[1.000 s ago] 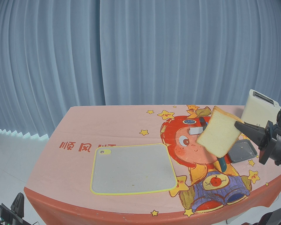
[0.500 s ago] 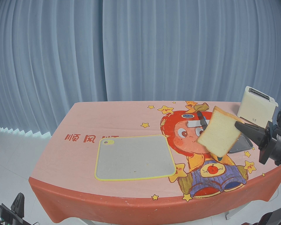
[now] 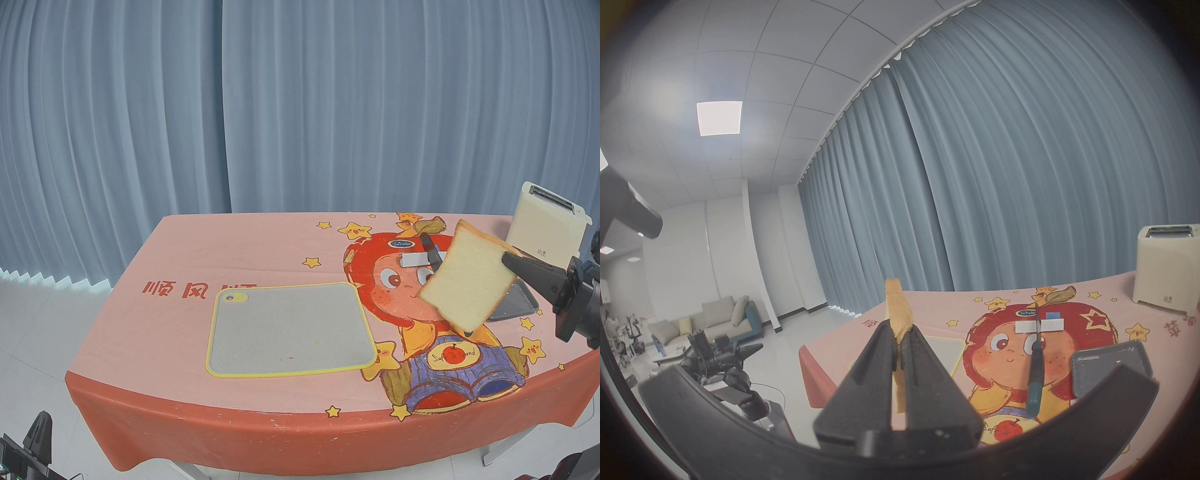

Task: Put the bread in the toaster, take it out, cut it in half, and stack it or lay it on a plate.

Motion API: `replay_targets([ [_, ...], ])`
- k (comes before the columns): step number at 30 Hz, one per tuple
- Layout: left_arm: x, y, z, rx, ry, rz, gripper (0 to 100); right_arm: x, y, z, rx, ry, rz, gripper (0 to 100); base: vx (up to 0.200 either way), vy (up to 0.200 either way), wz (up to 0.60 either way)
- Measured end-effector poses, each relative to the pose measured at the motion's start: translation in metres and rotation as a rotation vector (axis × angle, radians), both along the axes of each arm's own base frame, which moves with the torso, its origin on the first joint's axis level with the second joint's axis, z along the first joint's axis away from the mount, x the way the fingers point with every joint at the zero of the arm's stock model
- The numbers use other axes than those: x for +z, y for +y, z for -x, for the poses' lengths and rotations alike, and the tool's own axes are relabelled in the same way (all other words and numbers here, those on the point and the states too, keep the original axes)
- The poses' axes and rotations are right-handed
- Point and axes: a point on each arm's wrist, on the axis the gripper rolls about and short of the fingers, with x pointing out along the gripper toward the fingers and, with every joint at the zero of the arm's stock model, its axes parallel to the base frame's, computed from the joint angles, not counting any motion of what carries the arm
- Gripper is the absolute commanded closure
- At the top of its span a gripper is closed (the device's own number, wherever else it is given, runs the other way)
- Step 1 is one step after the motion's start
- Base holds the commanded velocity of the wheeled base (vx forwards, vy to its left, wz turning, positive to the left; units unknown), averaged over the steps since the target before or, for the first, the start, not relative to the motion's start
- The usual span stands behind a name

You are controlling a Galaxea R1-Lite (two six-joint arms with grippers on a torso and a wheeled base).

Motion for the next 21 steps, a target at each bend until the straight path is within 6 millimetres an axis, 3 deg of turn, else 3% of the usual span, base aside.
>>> replay_targets([
  [7,0.000,0.000,0.000,0.000,0.000,0.000,100,0.002,0.003,-0.001,-0.018,0.030,-0.040,100,0.000,0.200,0.00],
  [21,0.000,0.000,0.000,0.003,0.000,0.001,100,0.005,0.026,-0.007,-0.010,0.213,-0.212,100,0.000,0.000,0.00],
])
